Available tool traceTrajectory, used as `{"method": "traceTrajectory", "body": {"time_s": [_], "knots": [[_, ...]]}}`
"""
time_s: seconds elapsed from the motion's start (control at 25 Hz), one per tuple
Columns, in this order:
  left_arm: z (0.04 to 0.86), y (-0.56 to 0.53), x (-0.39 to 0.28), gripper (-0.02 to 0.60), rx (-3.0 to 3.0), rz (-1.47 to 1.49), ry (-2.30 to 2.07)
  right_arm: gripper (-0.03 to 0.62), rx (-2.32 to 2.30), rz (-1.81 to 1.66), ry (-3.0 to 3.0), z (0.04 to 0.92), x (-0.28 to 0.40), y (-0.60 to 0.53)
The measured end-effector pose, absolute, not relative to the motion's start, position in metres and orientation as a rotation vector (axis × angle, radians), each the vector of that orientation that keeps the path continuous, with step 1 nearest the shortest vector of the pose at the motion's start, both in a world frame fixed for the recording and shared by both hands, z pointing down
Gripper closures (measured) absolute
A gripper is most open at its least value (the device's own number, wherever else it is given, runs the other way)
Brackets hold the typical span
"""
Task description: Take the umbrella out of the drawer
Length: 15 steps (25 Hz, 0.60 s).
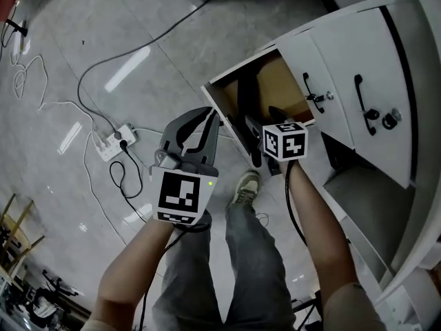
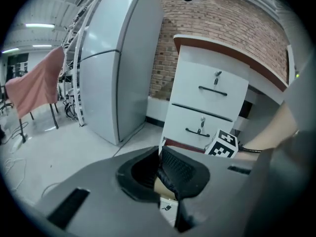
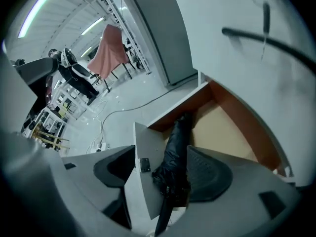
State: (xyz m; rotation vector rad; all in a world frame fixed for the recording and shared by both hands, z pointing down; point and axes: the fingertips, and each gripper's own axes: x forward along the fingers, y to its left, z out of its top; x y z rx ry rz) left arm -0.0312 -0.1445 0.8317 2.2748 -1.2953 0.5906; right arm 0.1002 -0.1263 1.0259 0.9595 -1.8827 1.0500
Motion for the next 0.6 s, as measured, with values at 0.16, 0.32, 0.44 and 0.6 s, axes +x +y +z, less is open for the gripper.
{"method": "traceTrajectory", "body": {"time_s": [0.16, 0.32, 0.44, 0.6], "knots": [[0.885, -0.131, -0.03, 0.554, 2.217, 0.608, -1.268, 0.283, 0.933, 1.147, -1.826, 1.077, 0.105, -0.118], [0.928, -0.122, -0.029, 0.554, 2.171, 0.62, -1.241, 0.273, 0.884, 1.186, -1.794, 1.114, 0.102, -0.112], [0.953, -0.119, -0.028, 0.554, 2.147, 0.639, -1.227, 0.266, 0.881, 1.196, -1.746, 1.135, 0.107, -0.107], [0.976, -0.115, -0.029, 0.554, 2.095, 0.658, -1.205, 0.258, 0.881, 1.231, -1.701, 1.154, 0.111, -0.101]]}}
